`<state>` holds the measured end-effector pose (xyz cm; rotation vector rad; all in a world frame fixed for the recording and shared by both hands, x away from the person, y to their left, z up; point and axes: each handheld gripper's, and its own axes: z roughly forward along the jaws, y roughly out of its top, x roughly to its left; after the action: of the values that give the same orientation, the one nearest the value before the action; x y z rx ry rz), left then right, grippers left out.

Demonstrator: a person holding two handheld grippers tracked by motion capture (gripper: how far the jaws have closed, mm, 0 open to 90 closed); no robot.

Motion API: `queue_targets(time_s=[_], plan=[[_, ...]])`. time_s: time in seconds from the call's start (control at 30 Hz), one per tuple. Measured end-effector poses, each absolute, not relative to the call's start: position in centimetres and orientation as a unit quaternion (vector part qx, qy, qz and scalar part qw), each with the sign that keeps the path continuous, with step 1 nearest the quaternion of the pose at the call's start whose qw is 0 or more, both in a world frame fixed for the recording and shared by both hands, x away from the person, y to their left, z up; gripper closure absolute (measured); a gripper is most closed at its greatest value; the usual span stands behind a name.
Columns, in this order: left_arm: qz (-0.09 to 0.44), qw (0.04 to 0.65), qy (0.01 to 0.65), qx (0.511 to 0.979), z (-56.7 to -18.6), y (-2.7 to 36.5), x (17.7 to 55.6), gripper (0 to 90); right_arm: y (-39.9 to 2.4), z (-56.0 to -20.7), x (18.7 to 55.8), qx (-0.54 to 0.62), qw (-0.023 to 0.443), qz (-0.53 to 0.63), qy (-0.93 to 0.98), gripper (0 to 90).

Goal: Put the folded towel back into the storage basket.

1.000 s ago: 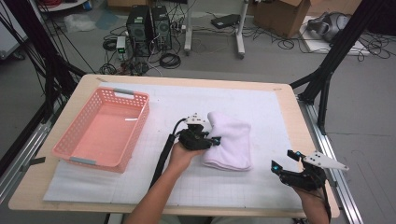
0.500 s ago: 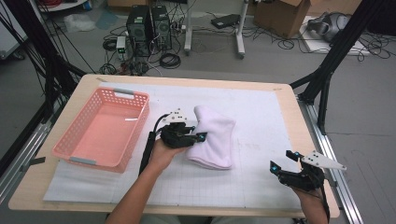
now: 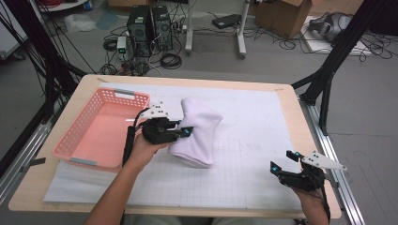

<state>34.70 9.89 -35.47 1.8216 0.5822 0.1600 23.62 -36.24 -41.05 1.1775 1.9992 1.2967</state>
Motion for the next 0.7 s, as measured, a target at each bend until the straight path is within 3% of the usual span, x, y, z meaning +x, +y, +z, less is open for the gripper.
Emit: queue_targets(time_s=[0.7], plan=[[0.081,0.595,0.225,0.767,-30.6,18.8,34.8,73.5,-35.8,-40.9,23.8,0.427,0.239,0.474,0.732,19.0]])
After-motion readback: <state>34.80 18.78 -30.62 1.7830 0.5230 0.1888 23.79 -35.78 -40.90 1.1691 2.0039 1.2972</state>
